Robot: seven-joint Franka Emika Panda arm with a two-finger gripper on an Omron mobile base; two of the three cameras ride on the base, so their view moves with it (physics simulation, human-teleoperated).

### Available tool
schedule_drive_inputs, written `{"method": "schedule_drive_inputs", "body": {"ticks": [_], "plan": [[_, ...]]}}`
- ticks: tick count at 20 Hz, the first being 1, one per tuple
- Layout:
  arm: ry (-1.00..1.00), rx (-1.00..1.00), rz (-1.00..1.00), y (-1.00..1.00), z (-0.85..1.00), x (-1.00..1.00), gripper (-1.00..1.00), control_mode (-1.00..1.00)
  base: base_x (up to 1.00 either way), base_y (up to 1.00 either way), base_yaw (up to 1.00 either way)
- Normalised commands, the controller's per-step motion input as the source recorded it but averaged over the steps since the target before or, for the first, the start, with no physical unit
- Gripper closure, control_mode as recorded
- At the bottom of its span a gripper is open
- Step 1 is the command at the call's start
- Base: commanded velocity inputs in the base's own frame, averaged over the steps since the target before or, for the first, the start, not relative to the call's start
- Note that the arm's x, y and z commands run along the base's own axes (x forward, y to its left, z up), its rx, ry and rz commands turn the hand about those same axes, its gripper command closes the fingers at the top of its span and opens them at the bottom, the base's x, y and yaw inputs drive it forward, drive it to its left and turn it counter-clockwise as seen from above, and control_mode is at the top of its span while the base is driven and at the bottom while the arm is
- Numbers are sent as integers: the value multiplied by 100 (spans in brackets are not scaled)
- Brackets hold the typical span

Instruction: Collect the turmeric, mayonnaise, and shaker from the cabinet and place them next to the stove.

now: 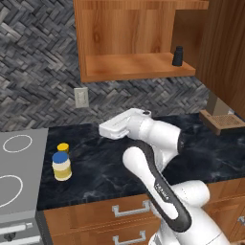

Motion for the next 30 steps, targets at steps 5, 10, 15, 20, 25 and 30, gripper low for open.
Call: {"method": "schedule_drive_inputs", "body": {"ticks": [5,10,15,20,25,30], "plan": [[23,0,-44,-45,51,-18,-100,-100,0,0,0],[23,0,-42,-52,52,-20,-100,-100,0,0,0],[21,0,-39,-56,47,-25,-100,-100,0,0,0],[14,0,-32,-61,34,-34,-100,-100,0,0,0],[1,-1,-14,-55,30,-49,-100,-100,0,0,0],[0,-1,-2,-23,20,-17,-100,-100,0,0,0]]}}
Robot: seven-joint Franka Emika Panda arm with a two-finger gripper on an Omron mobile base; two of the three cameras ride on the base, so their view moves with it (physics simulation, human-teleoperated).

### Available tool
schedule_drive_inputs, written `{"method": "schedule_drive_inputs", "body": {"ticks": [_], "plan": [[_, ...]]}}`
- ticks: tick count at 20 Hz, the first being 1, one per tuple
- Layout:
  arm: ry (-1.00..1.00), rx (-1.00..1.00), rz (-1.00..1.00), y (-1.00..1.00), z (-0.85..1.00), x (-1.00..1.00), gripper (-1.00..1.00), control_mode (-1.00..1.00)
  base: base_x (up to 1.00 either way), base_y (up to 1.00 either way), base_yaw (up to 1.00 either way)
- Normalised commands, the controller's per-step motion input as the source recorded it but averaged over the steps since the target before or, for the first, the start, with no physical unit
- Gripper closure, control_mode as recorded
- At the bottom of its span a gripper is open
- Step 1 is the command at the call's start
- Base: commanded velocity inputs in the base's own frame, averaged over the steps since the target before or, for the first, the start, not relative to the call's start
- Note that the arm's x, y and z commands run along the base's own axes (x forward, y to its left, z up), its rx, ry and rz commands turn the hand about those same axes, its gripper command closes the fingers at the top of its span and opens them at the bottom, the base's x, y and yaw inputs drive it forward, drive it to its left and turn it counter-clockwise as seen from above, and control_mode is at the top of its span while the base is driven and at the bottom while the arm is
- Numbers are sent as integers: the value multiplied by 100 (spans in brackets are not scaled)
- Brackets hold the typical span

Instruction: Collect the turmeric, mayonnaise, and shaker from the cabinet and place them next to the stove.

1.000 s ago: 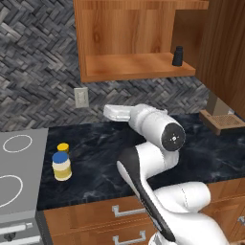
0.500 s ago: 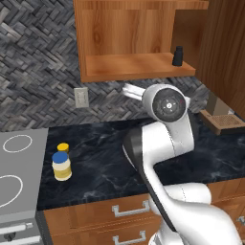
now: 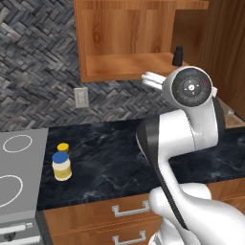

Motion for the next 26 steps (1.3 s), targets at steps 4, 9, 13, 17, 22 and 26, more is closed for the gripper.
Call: {"method": "schedule_drive_inputs", "body": {"ticks": [4,9,13,17,22,26], "plan": [[0,-2,0,4,0,1,-100,-100,0,0,0],[1,-1,0,3,0,10,-100,-100,0,0,0],[0,0,0,0,-1,9,-100,-100,0,0,0],[0,0,0,-6,-2,4,-100,-100,0,0,0],[0,0,0,-3,12,26,-100,-100,0,0,0],[0,0,0,0,35,35,-100,-100,0,0,0]]}}
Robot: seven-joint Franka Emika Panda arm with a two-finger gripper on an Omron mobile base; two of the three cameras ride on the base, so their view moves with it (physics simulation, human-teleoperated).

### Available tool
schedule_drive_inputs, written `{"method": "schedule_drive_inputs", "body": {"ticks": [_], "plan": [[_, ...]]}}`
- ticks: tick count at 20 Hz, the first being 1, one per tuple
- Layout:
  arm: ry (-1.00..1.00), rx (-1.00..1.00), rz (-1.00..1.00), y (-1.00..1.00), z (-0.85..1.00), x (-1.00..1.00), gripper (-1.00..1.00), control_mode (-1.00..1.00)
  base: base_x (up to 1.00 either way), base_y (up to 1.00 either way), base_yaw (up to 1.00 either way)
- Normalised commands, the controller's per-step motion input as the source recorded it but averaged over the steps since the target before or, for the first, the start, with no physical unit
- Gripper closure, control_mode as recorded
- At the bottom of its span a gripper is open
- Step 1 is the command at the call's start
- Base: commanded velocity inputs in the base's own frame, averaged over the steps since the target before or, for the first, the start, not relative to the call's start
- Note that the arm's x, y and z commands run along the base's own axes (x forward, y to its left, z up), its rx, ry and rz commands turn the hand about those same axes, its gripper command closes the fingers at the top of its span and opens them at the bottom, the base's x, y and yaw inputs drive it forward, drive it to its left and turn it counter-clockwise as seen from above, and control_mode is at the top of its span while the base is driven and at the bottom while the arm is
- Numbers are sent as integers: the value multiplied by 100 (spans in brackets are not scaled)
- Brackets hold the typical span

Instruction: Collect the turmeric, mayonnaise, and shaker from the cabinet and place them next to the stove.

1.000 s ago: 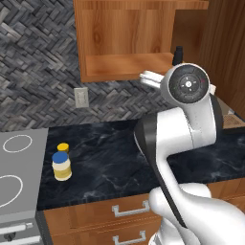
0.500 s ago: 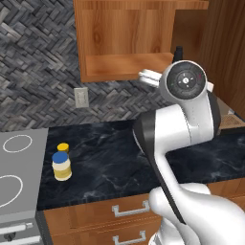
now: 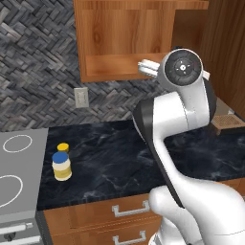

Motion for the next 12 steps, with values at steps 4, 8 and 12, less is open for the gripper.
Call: {"method": "schedule_drive_inputs", "body": {"ticks": [4,8,12], "plan": [[0,0,0,-4,28,30,-100,-100,0,0,0],[9,-1,-6,-15,10,33,-100,-100,0,0,0],[12,-3,-20,-10,2,47,-100,-100,0,0,0]]}}
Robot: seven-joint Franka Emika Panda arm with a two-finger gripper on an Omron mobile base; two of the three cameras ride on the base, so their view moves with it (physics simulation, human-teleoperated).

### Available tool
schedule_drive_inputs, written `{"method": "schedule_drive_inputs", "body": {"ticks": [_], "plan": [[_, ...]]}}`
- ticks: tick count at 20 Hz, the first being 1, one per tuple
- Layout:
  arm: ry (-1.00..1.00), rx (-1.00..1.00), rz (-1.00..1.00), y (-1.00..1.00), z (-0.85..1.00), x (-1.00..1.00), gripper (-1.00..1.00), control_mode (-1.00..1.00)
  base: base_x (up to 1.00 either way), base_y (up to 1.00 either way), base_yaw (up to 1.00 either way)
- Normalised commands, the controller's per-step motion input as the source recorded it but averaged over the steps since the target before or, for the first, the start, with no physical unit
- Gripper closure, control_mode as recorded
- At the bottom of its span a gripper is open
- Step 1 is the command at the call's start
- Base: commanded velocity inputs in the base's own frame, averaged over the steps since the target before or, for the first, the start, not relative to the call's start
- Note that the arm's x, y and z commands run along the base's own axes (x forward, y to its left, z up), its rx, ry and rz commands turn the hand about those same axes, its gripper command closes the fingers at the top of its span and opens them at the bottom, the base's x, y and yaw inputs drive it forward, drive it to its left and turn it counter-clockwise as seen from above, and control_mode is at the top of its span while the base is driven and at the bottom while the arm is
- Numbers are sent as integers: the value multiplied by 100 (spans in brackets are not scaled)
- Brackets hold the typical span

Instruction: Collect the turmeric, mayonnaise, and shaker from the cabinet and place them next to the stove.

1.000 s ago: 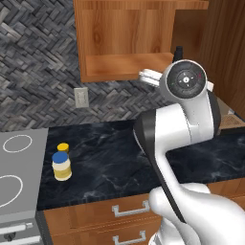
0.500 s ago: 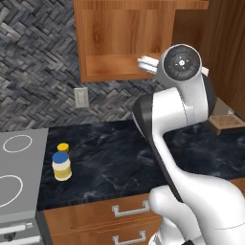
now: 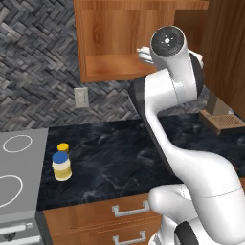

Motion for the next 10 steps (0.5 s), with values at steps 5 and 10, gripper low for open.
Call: {"method": "schedule_drive_inputs", "body": {"ticks": [5,10], "plan": [[9,0,-20,-1,14,41,-100,-100,0,0,0],[2,0,-10,0,17,36,-100,-100,0,0,0]]}}
